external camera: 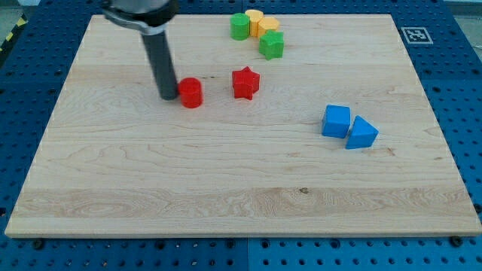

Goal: Slide blue triangle and blue cube towards center

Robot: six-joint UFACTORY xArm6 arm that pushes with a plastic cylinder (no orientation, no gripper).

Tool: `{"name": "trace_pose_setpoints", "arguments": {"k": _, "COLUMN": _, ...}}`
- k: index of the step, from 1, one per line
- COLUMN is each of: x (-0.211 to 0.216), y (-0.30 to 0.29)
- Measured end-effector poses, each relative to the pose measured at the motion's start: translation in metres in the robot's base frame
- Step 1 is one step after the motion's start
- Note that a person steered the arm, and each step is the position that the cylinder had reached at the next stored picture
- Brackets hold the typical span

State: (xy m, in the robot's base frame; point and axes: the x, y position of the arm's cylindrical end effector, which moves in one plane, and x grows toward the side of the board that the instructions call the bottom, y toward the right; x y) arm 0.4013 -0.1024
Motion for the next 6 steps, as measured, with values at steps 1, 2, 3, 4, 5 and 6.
{"name": "trace_pose_setpoints", "arguments": {"k": 1, "x": 0.000, "y": 0.056}}
{"name": "trace_pose_setpoints", "arguments": {"k": 2, "x": 0.021, "y": 0.073}}
{"name": "trace_pose_setpoints", "arguments": {"k": 3, "x": 0.079, "y": 0.093}}
{"name": "trace_pose_setpoints", "arguments": {"k": 4, "x": 0.129, "y": 0.201}}
{"name": "trace_pose_setpoints", "arguments": {"k": 5, "x": 0.148, "y": 0.321}}
{"name": "trace_pose_setpoints", "arguments": {"k": 6, "x": 0.131, "y": 0.349}}
